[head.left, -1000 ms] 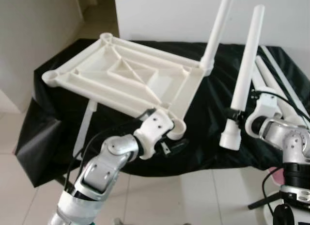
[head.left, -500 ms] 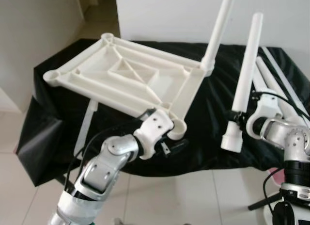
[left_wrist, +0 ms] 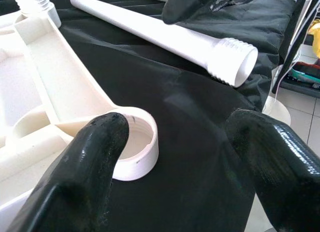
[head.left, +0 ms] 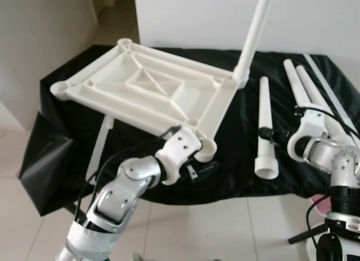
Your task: Building children table
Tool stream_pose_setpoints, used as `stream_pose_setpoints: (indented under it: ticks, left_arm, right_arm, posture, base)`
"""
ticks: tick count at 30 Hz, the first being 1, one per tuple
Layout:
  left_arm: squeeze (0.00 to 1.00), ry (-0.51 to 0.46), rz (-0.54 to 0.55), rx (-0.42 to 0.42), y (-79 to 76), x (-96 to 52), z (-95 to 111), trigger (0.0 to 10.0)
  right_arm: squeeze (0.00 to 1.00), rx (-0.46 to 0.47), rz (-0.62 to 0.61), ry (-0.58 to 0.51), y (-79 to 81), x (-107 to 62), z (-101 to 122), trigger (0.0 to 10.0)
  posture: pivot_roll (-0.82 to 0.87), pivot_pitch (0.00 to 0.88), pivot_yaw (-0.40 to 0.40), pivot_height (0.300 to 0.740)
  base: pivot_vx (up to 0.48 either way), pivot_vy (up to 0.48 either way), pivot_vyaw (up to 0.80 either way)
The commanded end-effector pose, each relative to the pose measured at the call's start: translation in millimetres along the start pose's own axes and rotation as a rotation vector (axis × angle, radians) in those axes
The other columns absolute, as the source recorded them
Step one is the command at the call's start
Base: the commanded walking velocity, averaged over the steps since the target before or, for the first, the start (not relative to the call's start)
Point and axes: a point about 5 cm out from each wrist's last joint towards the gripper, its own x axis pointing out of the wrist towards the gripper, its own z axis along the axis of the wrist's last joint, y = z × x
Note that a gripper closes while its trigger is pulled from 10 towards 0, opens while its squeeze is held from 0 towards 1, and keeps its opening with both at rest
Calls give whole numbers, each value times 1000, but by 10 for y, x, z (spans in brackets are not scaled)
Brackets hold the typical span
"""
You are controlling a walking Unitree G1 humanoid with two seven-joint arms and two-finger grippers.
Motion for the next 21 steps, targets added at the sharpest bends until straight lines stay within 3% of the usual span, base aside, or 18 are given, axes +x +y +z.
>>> stream_pose_setpoints:
  ticks: [1, 4, 5, 6, 7, 9, 10, 11, 12, 14, 16, 18, 21]
  left_arm:
    - [0, 3, 16, 4, 4, 8, 6, 10000]
    - [0, 2, 17, 4, 7, 7, 7, 10000]
    - [0, 1, 21, 6, 10, 7, 10, 10000]
    - [0, 1, 21, 6, 10, 7, 10, 10000]
    - [0, -1, 25, 5, 12, 7, 13, 10000]
    - [0, -1, 25, 5, 12, 7, 13, 10000]
    - [0, -3, 29, 4, 16, 5, 16, 10000]
    - [0, -3, 29, 4, 16, 5, 16, 10000]
    - [0, -4, 32, 2, 18, 4, 17, 10000]
    - [0, -15, 44, -2, 25, 4, 30, 10000]
    - [0, -15, 44, -2, 25, 4, 30, 10000]
    - [0, -41, 63, -6, 37, 19, 66, 10000]
    - [0, -65, 84, -21, 49, 33, 90, 10000]
  right_arm:
    - [0, -38, -12, -42, -3, -5, 45, 10000]
    - [0, -72, -15, -77, 11, -11, 69, 10000]
    - [0, -131, -44, -163, 32, -34, 123, 10000]
    - [0, -131, -44, -163, 32, -34, 123, 10000]
    - [0, -164, -82, -288, 60, -72, 161, 10000]
    - [0, -164, -82, -288, 60, -72, 161, 10000]
    - [0, -145, -115, -403, 78, -120, 165, 10000]
    - [0, -145, -115, -403, 78, -120, 165, 10000]
    - [0, -130, -139, -487, 84, -175, 146, 10000]
    - [0, -107, -153, -542, 120, -261, -75, 10000]
    - [0, -107, -153, -542, 120, -261, -75, 10000]
    - [0, -127, -122, -588, 237, -342, -280, 10000]
    - [0, -115, -95, -614, 324, -387, -389, 10000]
  posture:
    - [-47, 59, -37, 740]
    - [-47, 59, -37, 740]
    - [-45, 65, -39, 740]
    - [-45, 65, -39, 740]
    - [-45, 68, -39, 740]
    - [-45, 68, -39, 740]
    - [-44, 74, -38, 740]
    - [-44, 74, -38, 740]
    - [-44, 74, -38, 740]
    - [-52, 82, -34, 740]
    - [-52, 82, -34, 740]
    - [-56, 87, -27, 740]
    - [-57, 88, -23, 740]
  base:
    - [0, 0, 0]
    - [0, 0, 0]
    - [0, 0, 0]
    - [0, 0, 0]
    - [0, 0, 0]
    - [0, 0, 0]
    - [0, 0, 0]
    - [0, 0, 0]
    - [0, 0, 0]
    - [0, 0, 0]
    - [0, 0, 0]
    - [0, 0, 0]
    - [0, 0, 0]
